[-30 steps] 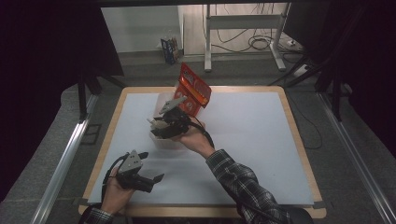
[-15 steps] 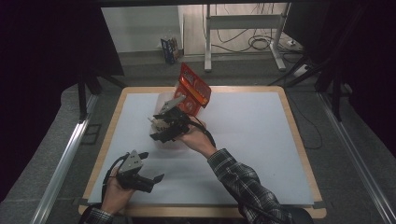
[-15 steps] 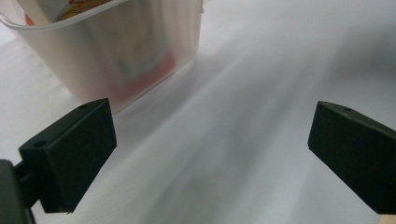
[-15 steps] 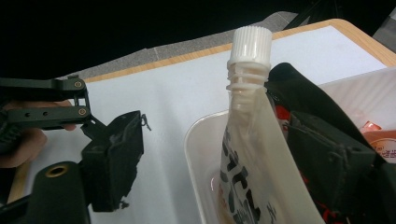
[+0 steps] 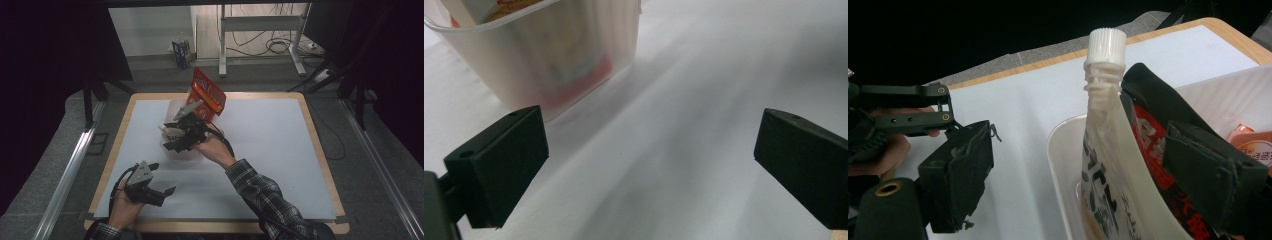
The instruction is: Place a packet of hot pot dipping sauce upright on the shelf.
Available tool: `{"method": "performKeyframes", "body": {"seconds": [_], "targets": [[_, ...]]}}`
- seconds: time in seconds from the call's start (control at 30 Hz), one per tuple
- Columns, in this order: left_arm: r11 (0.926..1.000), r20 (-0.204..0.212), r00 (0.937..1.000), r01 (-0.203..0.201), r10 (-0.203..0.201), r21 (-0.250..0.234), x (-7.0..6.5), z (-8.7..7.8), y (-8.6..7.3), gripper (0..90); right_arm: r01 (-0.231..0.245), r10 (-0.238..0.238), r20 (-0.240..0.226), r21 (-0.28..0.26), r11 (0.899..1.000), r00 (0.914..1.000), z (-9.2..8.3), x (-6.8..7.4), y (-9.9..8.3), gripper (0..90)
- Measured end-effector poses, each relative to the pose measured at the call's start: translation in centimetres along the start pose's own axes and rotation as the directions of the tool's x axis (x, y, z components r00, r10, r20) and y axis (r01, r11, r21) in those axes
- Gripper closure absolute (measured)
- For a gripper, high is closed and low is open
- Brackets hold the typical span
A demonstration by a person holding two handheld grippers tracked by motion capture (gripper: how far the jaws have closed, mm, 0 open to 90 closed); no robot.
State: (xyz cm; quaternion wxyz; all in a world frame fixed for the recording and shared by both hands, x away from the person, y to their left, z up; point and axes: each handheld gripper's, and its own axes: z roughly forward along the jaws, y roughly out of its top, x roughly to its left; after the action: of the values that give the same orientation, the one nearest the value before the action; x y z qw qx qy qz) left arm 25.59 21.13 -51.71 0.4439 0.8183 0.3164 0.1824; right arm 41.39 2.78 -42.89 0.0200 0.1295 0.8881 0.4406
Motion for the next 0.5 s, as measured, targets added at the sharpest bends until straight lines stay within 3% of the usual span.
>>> {"method": "performKeyframes", "body": {"seconds": [0.5], "targets": [[1.0,-0.005,1.0,-0.007,0.007,-0.001,-0.06,0.01,0.0,0.5,-0.002,0.002,-0.006,-0.001,1.0,1.0,-0.92,0.06,-0.15,8.7]]}}
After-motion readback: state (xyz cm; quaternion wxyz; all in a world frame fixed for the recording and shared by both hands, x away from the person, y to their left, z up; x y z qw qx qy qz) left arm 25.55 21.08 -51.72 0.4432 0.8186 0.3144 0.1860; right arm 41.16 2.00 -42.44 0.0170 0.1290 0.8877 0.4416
